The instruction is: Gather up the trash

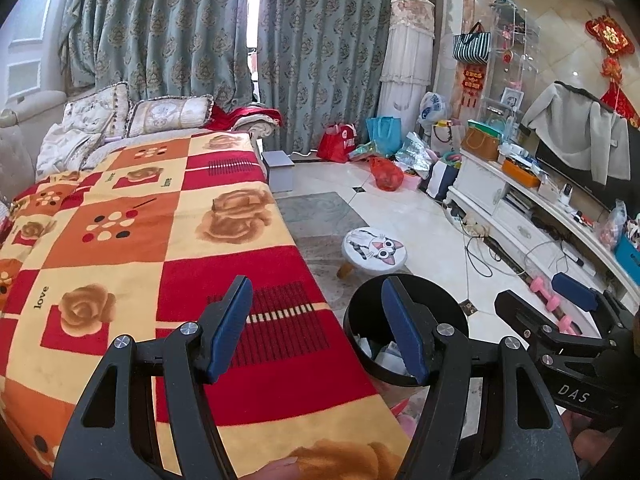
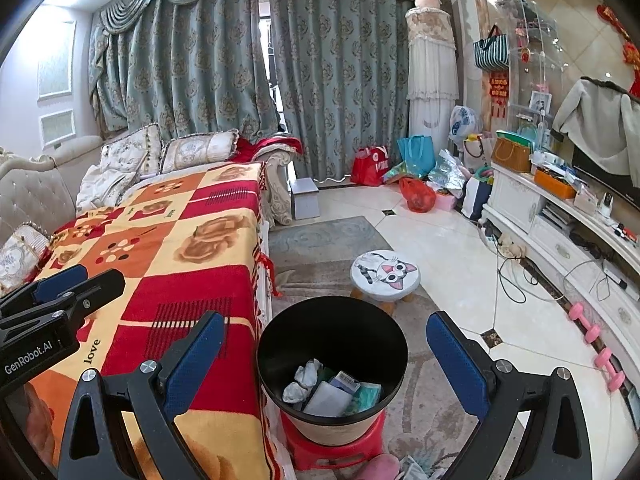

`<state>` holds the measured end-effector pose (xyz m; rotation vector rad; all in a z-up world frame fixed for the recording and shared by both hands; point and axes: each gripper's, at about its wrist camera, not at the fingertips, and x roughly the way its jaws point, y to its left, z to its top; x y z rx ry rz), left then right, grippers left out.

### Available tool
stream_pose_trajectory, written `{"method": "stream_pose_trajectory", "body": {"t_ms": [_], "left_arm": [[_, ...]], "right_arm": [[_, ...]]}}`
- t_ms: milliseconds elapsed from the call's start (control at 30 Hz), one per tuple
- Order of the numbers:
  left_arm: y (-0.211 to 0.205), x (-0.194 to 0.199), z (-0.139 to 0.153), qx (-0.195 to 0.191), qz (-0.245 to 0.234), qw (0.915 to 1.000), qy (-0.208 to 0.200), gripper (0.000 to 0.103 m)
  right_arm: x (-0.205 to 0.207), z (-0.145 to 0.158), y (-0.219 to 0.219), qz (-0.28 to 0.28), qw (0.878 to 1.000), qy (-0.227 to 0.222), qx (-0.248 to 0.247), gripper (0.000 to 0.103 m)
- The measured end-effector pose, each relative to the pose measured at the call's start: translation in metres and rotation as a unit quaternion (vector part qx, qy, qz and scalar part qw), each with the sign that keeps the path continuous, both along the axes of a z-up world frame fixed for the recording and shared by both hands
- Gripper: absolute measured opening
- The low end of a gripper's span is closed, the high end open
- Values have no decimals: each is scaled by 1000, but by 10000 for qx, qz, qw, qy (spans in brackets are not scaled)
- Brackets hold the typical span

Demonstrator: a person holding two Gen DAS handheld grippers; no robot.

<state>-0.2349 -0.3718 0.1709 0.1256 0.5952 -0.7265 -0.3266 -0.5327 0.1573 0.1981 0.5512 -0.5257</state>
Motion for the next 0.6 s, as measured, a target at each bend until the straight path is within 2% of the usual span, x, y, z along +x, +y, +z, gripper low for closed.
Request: {"method": "stream_pose_trajectory", "body": {"t_ms": [600], "left_arm": [[3, 5, -2, 33, 7, 10000, 30, 66]], "right_arm": [[0, -3, 1, 17, 10000, 39, 52, 100]]}}
